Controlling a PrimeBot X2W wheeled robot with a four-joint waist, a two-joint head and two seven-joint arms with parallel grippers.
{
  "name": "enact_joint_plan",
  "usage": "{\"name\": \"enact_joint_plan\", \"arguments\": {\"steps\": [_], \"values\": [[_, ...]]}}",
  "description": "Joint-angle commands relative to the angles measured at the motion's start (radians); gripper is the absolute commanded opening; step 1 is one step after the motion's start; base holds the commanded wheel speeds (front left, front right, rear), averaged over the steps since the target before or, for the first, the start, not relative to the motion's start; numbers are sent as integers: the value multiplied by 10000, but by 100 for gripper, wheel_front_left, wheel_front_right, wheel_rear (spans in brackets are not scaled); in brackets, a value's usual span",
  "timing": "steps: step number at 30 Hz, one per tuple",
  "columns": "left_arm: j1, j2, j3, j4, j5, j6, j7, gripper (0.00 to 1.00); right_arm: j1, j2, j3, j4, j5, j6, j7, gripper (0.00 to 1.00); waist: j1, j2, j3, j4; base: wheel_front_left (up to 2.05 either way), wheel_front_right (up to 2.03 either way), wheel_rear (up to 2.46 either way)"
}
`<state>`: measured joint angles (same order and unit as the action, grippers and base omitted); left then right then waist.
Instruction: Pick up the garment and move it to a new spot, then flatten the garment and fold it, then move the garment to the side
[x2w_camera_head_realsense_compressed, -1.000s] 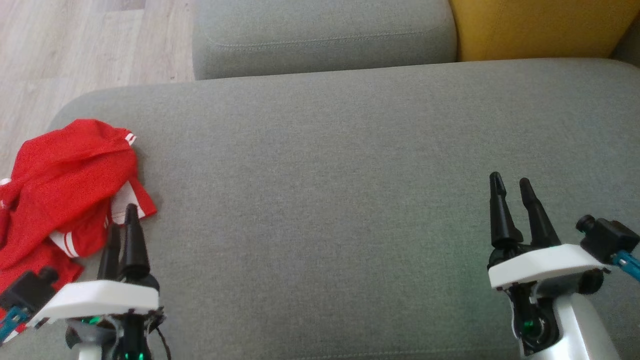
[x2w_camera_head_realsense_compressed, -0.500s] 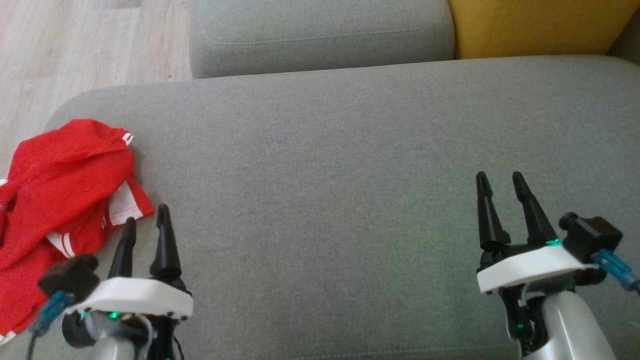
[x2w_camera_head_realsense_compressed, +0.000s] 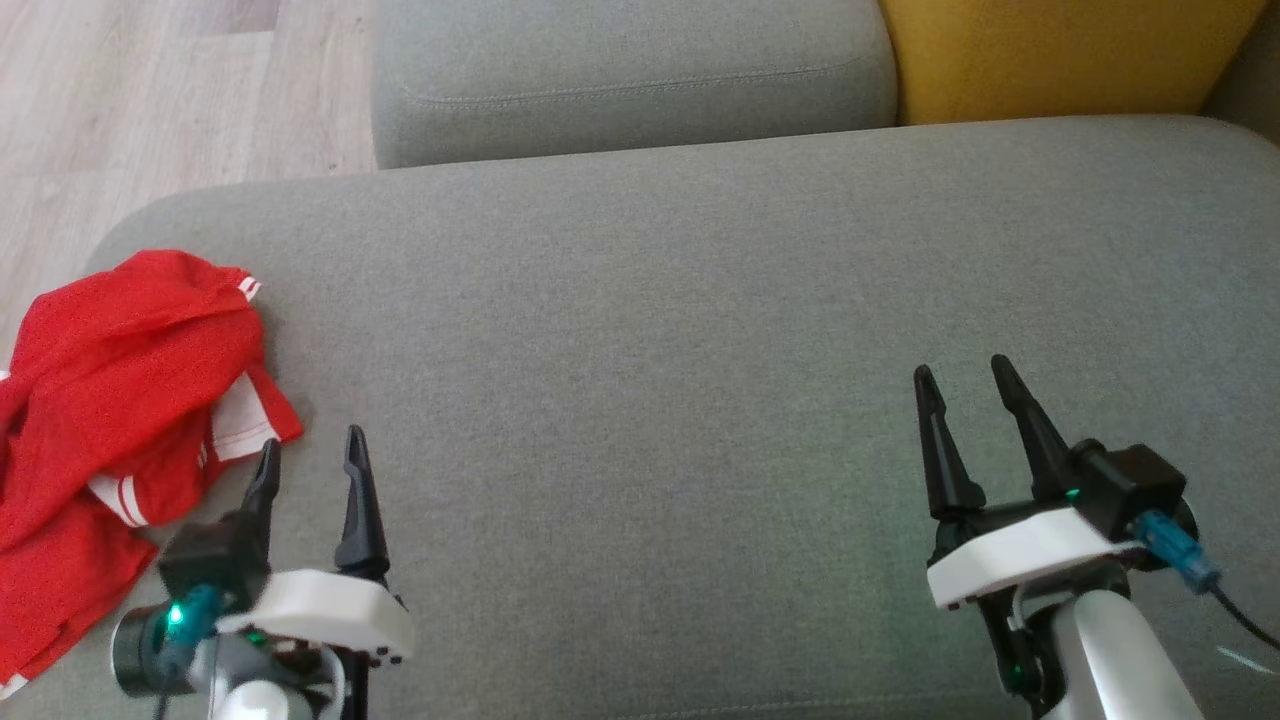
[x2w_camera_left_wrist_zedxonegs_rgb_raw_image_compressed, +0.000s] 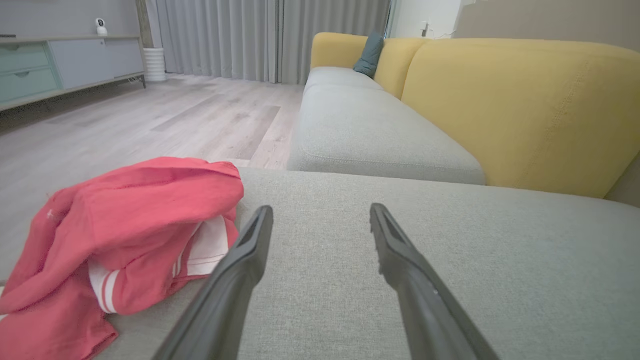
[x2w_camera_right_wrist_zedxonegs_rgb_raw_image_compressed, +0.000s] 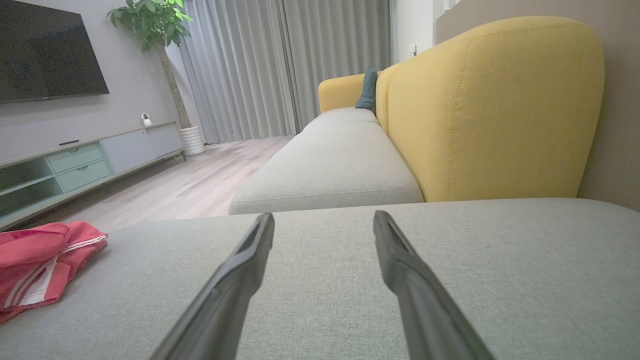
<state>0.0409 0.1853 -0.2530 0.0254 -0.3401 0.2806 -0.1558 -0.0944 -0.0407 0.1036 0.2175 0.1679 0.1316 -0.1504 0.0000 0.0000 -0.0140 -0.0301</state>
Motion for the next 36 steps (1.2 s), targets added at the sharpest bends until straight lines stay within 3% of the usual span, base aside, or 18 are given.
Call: {"name": "enact_joint_plan", "arguments": {"steps": [1,6,17,28,36], "values": [[-262,304,75,-374,432,223,-164,100,-476,-67,258,-216,-223,-7,-207,100,0,0,-10,-17,0,0,0],[-317,548,-389,-410,980,781,-313,100,-558,-71,244,-74,-614,-7,-357,100,0,0,-34,-47,0,0,0],[-443,919,-1121,-840,1808,1566,-639,100,-632,-81,237,-172,-932,-8,-687,100,0,0,4,-73,0,0,0],[-216,820,-1155,-1206,2269,1748,-966,100,-877,-92,414,-49,-1834,-9,-1018,100,0,0,14,-86,0,0,0],[-94,602,-964,-996,2502,1457,-1060,100,-868,-95,550,22,-2127,-9,-1113,100,0,0,-26,-86,0,0,0]]}}
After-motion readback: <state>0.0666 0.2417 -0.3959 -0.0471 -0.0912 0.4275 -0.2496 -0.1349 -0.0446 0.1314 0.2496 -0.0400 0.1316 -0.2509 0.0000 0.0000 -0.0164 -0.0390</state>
